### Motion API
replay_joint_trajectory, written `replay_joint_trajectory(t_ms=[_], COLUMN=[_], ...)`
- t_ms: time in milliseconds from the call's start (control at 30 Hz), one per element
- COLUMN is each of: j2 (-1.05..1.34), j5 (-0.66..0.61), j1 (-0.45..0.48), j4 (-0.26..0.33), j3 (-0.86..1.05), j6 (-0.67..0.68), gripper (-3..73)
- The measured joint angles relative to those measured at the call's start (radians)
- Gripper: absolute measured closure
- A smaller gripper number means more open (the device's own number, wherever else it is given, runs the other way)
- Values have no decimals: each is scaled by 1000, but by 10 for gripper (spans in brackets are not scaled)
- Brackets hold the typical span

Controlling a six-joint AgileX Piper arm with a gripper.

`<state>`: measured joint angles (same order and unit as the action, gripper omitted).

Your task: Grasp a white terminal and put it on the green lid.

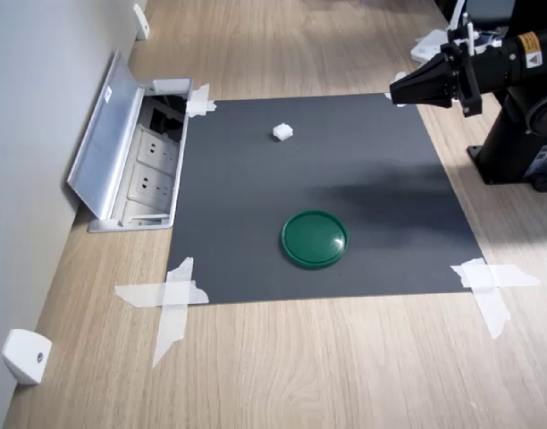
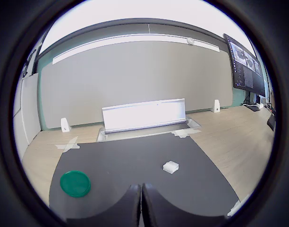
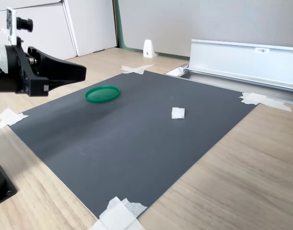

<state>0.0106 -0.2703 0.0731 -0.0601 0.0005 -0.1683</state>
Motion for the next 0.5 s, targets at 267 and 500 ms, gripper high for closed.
replay_joint_trajectory(t_ms=[267,500], j2=[0,0], j5=[1,18], j1=[0,0], j4=[1,25], j3=[0,1], j6=[0,0], gripper=[703,703])
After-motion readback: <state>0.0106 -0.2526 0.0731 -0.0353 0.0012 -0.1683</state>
